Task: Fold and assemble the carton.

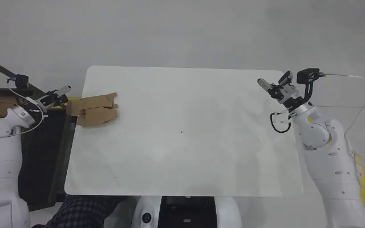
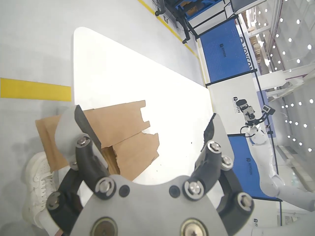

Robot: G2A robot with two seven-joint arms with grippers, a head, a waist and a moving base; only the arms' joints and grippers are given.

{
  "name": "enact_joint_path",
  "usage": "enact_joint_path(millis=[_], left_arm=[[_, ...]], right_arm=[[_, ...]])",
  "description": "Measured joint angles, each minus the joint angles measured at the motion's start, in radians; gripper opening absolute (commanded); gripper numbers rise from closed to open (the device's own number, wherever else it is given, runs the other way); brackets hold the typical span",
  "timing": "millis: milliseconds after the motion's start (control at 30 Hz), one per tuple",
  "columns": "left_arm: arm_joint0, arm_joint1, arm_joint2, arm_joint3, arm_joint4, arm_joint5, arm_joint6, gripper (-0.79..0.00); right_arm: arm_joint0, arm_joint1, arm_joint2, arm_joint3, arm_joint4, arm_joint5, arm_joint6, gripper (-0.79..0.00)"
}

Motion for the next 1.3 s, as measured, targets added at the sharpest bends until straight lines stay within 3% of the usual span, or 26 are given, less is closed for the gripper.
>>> enact_joint_path(millis=[200, 433, 867, 900, 933, 1000, 1133, 1233, 1300], left_arm=[[-0.035, 0.024, -0.021, 0.052, 0.054, 0.142, -0.025, 0.000], [-0.097, 0.042, 0.007, 0.146, 0.220, 0.239, 0.052, 0.000], [-0.238, 0.004, 0.172, 0.364, 0.351, 0.270, 0.136, 0.000], [-0.246, 0.001, 0.180, 0.374, 0.355, 0.267, 0.140, -0.043], [-0.253, -0.002, 0.189, 0.384, 0.360, 0.265, 0.143, -0.135], [-0.270, -0.010, 0.208, 0.406, 0.365, 0.260, 0.145, -0.431], [-0.299, -0.021, 0.229, 0.447, 0.360, 0.249, 0.146, -0.594], [-0.316, -0.026, 0.240, 0.472, 0.356, 0.237, 0.143, -0.785], [-0.327, -0.029, 0.245, 0.488, 0.351, 0.230, 0.140, -0.785]], right_arm=[[0.000, 0.000, 0.000, 0.000, 0.000, 0.000, 0.000, 0.000], [0.000, 0.000, 0.000, 0.000, 0.000, 0.000, 0.000, 0.000], [0.000, 0.000, 0.000, 0.000, 0.000, 0.000, 0.000, 0.000], [0.000, 0.000, 0.000, 0.000, 0.000, 0.000, 0.000, 0.000], [0.000, 0.000, 0.000, 0.000, 0.000, 0.000, 0.000, 0.000], [0.000, 0.000, 0.000, 0.000, 0.000, 0.000, 0.000, 0.000], [0.000, 0.000, 0.000, 0.000, 0.000, 0.000, 0.000, 0.000], [0.000, 0.000, 0.000, 0.000, 0.000, 0.000, 0.000, 0.000], [0.000, 0.000, 0.000, 0.000, 0.000, 0.000, 0.000, 0.000]])
